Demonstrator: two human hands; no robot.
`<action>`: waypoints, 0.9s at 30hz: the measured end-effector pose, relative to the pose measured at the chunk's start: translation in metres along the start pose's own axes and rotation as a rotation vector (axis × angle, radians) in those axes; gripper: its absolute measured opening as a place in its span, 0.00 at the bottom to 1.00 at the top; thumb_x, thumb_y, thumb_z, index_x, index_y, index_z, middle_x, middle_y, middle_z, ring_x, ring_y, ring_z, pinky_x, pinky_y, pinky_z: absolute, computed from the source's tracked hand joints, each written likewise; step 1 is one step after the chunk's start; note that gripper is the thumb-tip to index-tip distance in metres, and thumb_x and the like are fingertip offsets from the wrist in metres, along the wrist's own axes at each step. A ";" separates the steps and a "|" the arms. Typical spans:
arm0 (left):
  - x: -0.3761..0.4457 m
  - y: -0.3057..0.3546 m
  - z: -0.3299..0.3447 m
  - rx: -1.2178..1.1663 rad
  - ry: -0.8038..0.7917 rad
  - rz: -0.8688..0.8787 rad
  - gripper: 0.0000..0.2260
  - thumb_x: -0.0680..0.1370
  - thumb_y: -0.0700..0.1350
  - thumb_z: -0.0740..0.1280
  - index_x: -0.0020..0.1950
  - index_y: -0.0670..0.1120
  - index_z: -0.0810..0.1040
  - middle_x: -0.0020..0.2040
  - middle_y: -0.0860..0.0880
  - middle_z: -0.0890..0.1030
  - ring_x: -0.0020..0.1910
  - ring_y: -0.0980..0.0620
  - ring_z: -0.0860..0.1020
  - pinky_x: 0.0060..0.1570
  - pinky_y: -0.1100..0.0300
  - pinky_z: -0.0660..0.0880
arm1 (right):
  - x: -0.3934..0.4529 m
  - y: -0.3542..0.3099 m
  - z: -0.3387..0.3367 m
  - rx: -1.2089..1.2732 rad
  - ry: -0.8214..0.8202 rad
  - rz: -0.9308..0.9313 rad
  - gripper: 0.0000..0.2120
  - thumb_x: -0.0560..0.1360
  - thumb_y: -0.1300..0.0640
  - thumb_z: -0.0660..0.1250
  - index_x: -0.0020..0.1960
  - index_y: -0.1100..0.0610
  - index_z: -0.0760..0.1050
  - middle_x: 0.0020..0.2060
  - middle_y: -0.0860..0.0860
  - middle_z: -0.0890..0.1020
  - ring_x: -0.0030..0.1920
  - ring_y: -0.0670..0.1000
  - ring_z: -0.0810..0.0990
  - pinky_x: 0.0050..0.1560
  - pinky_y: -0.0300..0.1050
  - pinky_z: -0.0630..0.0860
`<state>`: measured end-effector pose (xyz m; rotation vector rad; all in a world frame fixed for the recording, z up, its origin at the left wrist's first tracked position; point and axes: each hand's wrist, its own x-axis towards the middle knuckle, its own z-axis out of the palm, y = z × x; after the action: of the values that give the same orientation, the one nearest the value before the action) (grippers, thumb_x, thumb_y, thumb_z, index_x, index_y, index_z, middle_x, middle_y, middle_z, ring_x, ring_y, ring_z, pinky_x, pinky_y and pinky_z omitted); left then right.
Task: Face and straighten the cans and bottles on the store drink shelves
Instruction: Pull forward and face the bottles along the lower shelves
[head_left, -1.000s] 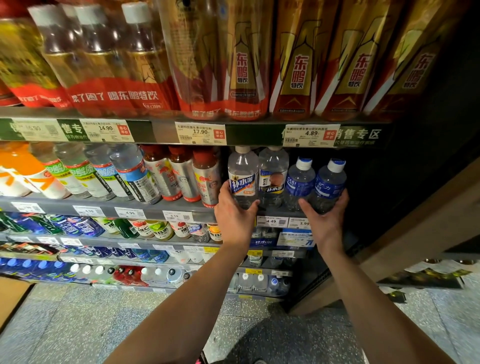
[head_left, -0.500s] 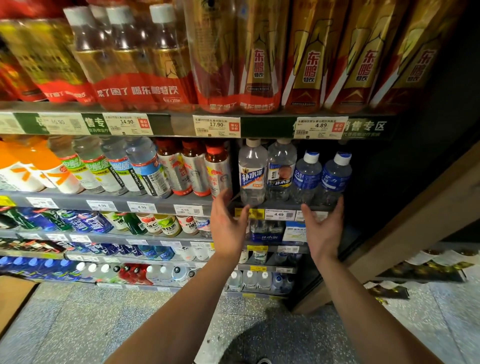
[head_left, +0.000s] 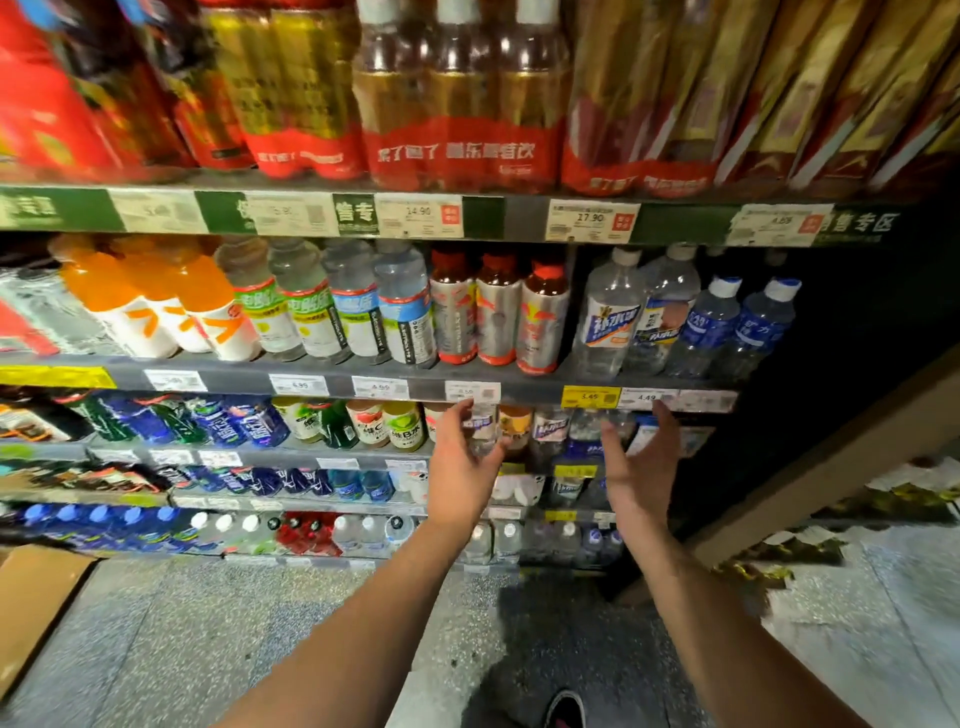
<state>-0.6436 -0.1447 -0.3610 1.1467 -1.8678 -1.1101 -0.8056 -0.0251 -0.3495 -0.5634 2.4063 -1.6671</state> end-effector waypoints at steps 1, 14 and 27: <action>-0.001 -0.007 -0.012 0.014 -0.026 0.009 0.28 0.74 0.52 0.76 0.70 0.52 0.68 0.63 0.56 0.74 0.58 0.57 0.76 0.57 0.61 0.75 | -0.012 -0.003 0.008 -0.021 -0.016 -0.006 0.33 0.78 0.46 0.69 0.77 0.57 0.61 0.75 0.55 0.64 0.74 0.53 0.63 0.70 0.36 0.60; -0.025 -0.067 -0.046 0.095 -0.252 -0.030 0.29 0.72 0.54 0.76 0.69 0.48 0.70 0.64 0.50 0.76 0.62 0.49 0.76 0.62 0.46 0.75 | -0.088 0.025 0.058 -0.180 -0.049 0.135 0.30 0.77 0.45 0.69 0.74 0.54 0.65 0.72 0.52 0.70 0.72 0.53 0.67 0.71 0.52 0.67; 0.011 -0.087 0.061 0.114 -0.115 -0.128 0.27 0.71 0.51 0.77 0.67 0.47 0.73 0.62 0.50 0.77 0.60 0.52 0.76 0.62 0.57 0.74 | -0.004 0.099 0.090 -0.216 -0.130 0.091 0.28 0.74 0.50 0.74 0.69 0.59 0.71 0.65 0.57 0.75 0.65 0.55 0.74 0.55 0.39 0.67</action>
<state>-0.6700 -0.1576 -0.4632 1.3072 -1.9906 -1.1748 -0.7930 -0.0715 -0.4751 -0.5644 2.4916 -1.3022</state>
